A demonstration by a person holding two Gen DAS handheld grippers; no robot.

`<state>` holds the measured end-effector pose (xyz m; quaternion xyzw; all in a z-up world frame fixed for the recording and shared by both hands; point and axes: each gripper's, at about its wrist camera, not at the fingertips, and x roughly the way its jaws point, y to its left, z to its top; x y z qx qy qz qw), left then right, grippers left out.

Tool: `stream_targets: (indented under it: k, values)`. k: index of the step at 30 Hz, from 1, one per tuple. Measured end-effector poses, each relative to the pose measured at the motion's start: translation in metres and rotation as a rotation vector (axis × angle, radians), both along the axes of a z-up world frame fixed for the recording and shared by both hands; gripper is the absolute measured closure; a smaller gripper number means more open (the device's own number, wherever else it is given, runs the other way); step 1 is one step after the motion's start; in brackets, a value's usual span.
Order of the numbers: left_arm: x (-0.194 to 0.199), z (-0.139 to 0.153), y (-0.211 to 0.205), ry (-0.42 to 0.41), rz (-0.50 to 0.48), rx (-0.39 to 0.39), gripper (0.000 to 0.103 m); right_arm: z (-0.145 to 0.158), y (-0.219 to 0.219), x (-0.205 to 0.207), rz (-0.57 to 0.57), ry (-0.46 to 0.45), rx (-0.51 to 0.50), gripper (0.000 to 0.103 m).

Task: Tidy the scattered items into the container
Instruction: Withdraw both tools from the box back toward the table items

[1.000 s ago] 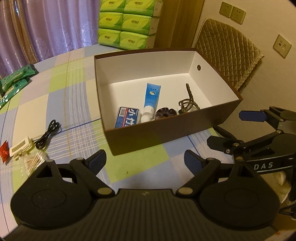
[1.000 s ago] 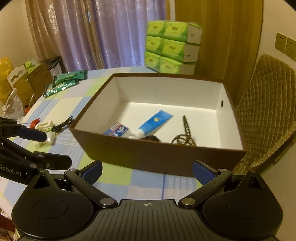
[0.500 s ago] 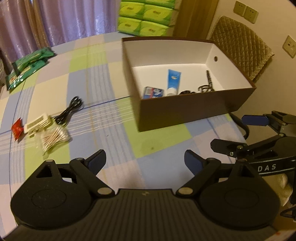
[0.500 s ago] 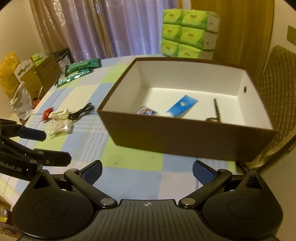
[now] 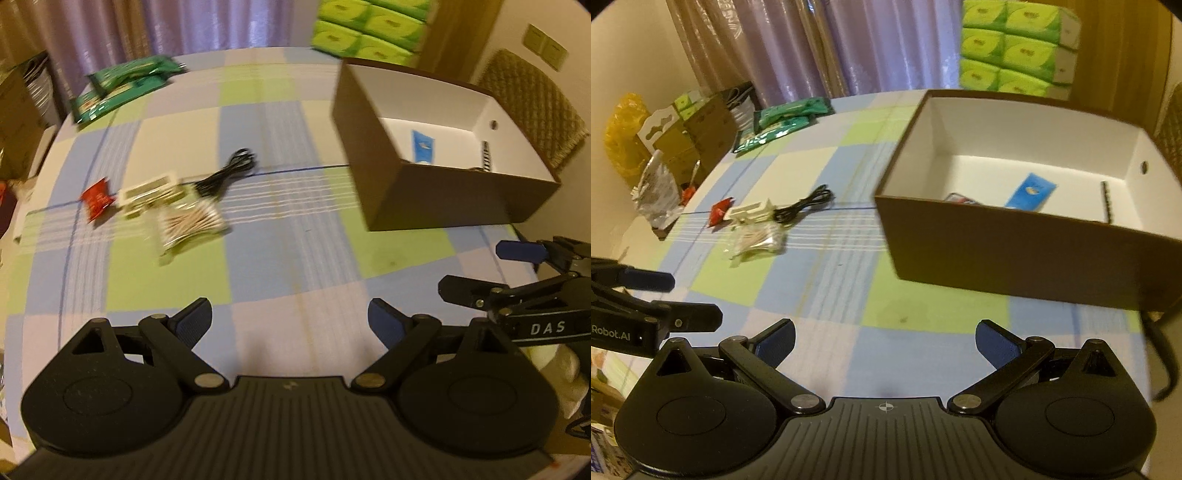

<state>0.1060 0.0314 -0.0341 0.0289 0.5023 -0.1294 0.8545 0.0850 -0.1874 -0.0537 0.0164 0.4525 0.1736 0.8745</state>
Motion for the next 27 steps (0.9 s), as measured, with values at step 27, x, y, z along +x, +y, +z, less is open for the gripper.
stream_targets:
  k: [27]
  values:
    - [0.076,-0.053,0.085,-0.131,-0.195,0.050,0.022,-0.058,0.055,0.044,-0.162,0.106,0.017,0.002]
